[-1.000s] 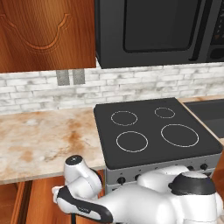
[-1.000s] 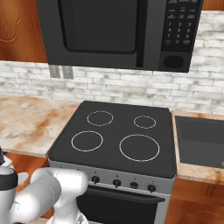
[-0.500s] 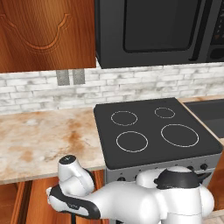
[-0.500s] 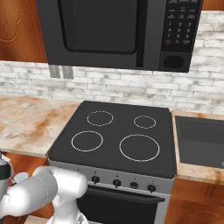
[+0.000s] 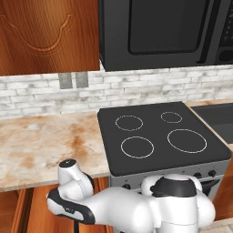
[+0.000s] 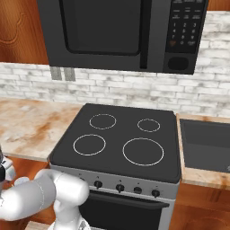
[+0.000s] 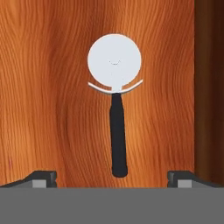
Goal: Take the pizza cutter from the drawer on the left and place it on the dining counter for cutting.
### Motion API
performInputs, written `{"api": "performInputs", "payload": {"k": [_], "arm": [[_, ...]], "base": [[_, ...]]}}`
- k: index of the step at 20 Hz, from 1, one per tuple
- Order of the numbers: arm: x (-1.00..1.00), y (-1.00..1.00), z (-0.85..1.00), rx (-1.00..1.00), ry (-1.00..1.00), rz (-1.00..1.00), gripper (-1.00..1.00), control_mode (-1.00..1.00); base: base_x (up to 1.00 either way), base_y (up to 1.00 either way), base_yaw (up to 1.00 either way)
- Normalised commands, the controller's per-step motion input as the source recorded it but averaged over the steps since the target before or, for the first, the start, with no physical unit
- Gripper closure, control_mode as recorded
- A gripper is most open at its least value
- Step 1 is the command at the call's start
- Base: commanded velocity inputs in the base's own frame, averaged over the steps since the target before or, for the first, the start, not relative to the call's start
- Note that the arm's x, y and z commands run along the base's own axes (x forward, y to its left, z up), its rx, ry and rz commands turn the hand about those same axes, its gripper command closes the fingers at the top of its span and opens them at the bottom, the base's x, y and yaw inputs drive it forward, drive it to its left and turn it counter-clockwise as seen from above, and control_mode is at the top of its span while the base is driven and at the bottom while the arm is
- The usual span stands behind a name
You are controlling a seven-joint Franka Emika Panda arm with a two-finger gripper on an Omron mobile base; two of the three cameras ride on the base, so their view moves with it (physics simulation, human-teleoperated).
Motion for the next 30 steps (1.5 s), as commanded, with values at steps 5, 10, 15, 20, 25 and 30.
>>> {"api": "performInputs", "payload": {"k": [5, 10, 15, 20, 25, 30], "arm": [[0.03, 0.00, -0.28, 0.00, 0.00, 0.01, -1.00, -1.00], [0.00, 0.00, -0.29, 0.00, 0.00, 0.00, -1.00, -1.00], [0.00, 0.00, -0.26, 0.00, 0.00, 0.00, -1.00, -1.00], [0.02, 0.00, -0.22, 0.00, 0.00, 0.00, -1.00, -1.00], [0.01, 0.00, -0.20, 0.00, 0.00, 0.00, -1.00, -1.00], [0.00, 0.00, -0.19, 0.00, 0.00, 0.00, -1.00, -1.00]], "base": [[0.00, 0.00, 0.00], [0.00, 0.00, 0.00], [0.00, 0.00, 0.00], [0.00, 0.00, 0.00], [0.00, 0.00, 0.00], [0.00, 0.00, 0.00]]}}
